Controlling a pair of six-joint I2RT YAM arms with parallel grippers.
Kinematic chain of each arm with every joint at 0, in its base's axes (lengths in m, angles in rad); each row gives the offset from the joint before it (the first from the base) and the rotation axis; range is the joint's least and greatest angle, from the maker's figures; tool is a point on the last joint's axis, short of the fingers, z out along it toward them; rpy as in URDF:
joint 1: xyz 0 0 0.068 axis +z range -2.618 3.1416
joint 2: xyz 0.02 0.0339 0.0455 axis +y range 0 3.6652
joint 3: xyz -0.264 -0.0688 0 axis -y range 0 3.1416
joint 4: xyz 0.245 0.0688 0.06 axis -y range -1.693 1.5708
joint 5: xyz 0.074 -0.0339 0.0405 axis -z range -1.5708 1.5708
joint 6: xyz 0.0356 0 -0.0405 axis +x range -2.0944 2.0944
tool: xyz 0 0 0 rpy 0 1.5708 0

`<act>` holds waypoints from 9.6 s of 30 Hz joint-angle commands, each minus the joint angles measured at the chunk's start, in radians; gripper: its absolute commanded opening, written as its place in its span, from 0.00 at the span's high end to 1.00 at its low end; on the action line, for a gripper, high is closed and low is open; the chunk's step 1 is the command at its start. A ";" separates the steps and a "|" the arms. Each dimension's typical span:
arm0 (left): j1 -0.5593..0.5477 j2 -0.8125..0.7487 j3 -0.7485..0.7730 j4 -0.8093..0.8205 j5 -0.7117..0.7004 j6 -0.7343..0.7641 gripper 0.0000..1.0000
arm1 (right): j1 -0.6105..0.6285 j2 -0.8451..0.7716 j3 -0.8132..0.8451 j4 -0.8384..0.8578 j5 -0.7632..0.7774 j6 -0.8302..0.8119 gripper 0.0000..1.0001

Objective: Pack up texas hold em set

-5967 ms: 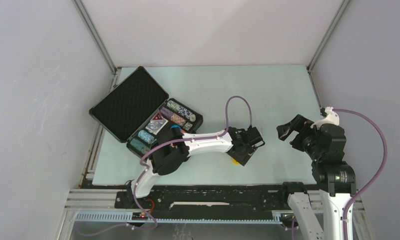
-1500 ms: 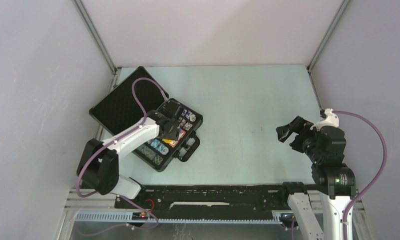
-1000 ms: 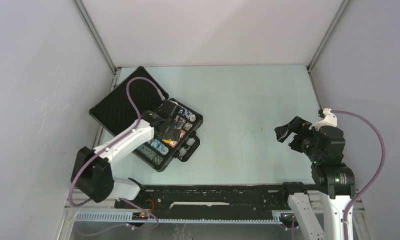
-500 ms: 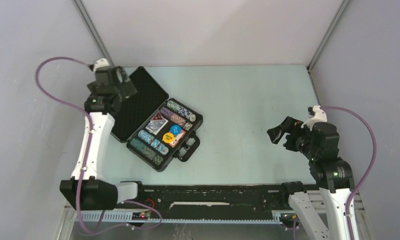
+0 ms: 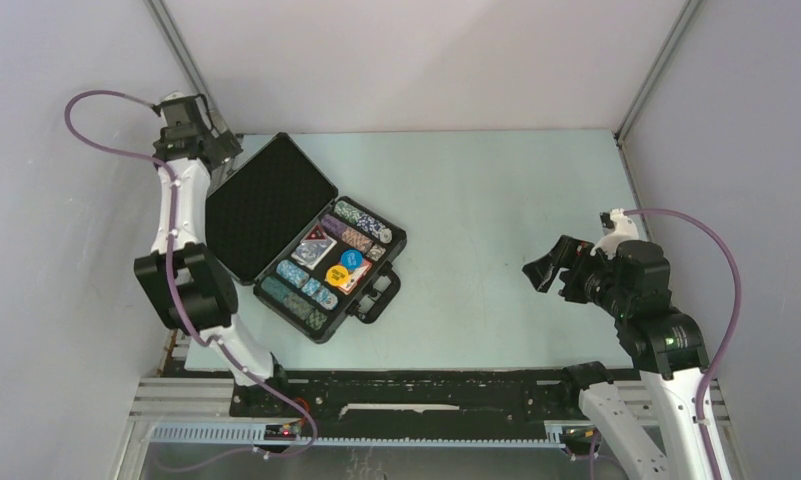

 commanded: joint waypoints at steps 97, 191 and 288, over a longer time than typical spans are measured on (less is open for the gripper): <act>-0.240 -0.951 -0.757 0.131 0.695 -0.220 0.00 | 0.549 1.376 0.161 1.736 -0.382 1.119 0.18; -0.328 -0.426 -1.086 0.271 0.716 -0.260 0.07 | 0.598 1.418 0.119 1.532 -0.377 0.913 0.79; -0.466 -0.554 -1.151 0.436 0.763 -0.324 0.06 | 0.599 1.201 -0.027 1.392 -0.325 0.747 0.76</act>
